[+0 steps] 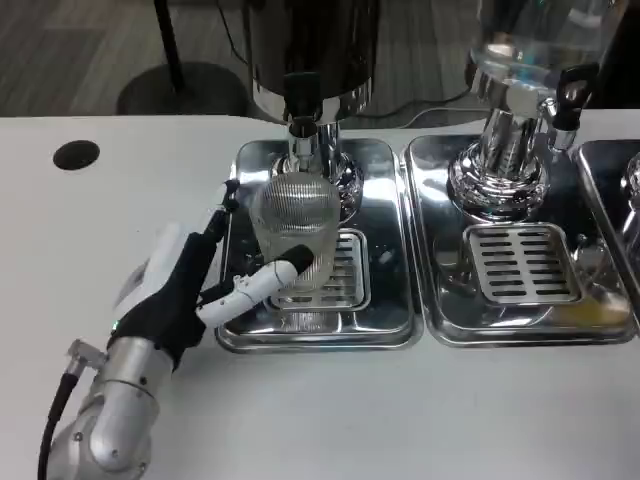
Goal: Grasp the cup under the faucet to collect the drink, then remove the cup.
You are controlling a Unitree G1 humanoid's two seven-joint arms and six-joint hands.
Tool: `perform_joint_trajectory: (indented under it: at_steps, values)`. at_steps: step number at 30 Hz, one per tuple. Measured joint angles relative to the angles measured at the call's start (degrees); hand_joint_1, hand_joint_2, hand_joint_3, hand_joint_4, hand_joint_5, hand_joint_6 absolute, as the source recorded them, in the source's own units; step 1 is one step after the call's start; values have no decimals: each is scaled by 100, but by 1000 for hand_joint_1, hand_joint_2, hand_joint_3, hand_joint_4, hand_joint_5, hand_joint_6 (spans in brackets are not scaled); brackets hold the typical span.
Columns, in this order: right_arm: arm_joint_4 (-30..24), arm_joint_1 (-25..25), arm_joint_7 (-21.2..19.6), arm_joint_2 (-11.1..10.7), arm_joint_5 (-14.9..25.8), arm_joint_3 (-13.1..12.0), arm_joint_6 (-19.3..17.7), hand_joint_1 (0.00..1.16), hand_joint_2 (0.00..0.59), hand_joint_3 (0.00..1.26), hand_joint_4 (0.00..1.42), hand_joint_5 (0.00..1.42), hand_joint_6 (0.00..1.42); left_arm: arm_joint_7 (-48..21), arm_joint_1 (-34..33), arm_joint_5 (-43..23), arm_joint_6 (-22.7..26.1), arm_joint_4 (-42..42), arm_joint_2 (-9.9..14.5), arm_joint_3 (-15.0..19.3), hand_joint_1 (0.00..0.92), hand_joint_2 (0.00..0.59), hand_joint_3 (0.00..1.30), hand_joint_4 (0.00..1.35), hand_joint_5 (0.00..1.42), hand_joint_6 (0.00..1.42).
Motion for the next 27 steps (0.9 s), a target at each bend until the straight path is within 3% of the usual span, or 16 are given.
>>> perform_joint_trajectory:
  at_steps: [14,21,27]
  values:
    - [60,-144,3,25,-21,31,3,655,458,184,207,119,62,15,1386,-456,-108,-1132,-28,674,115,3,6,1,109,85]
    - [134,-101,0,107,-21,49,-1,655,458,184,207,119,62,22,2209,-742,-138,-2079,-76,1041,78,40,73,7,177,132]
    - [185,-62,-41,283,-15,74,-8,655,458,184,207,119,62,-473,2378,-911,521,-3014,-4,1206,9,58,87,0,221,218]
